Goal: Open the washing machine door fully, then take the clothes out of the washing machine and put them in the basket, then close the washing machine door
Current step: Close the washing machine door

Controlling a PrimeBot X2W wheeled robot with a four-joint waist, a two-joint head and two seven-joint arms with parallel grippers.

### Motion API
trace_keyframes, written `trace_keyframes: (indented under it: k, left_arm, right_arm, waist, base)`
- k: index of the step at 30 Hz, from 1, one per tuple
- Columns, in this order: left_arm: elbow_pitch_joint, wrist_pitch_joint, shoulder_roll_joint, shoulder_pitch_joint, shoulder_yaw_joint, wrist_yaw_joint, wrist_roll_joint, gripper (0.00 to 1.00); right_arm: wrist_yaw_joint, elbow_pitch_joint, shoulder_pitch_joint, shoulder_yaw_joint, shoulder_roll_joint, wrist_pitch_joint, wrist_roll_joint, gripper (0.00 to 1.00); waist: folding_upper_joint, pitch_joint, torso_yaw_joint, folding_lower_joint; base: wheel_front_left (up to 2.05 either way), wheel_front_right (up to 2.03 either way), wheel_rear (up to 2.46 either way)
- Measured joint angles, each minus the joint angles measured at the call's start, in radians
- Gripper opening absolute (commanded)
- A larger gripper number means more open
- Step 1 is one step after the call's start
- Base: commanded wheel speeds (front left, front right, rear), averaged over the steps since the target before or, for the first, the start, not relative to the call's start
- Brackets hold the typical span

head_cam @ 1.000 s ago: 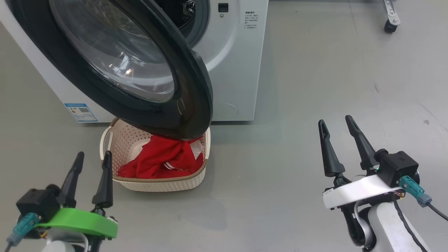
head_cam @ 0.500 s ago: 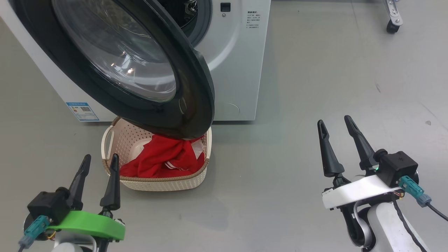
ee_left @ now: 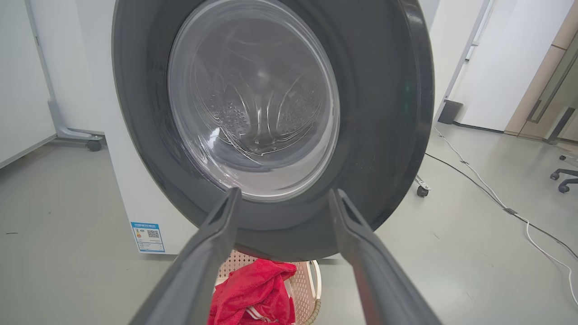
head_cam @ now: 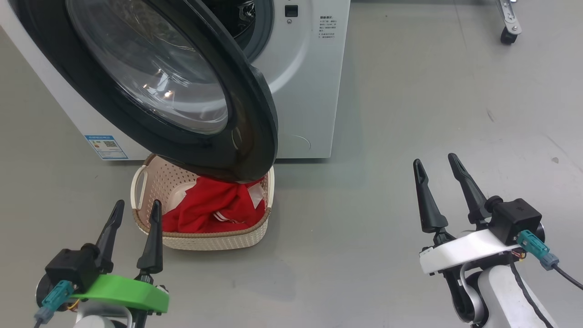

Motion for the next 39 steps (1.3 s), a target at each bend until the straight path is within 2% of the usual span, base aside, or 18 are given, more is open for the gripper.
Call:
trace_keyframes:
  k: [39]
  left_arm:
    - [-0.022, -0.003, -0.038, 0.019, 0.036, -0.011, 0.074, 1.00]
  right_arm:
    - [0.001, 0.010, 0.010, -0.009, 0.011, 0.000, -0.008, 1.00]
  waist:
    - [0.0000, 0.007, 0.002, 0.0000]
  base:
    - [0.00, 0.00, 0.00]
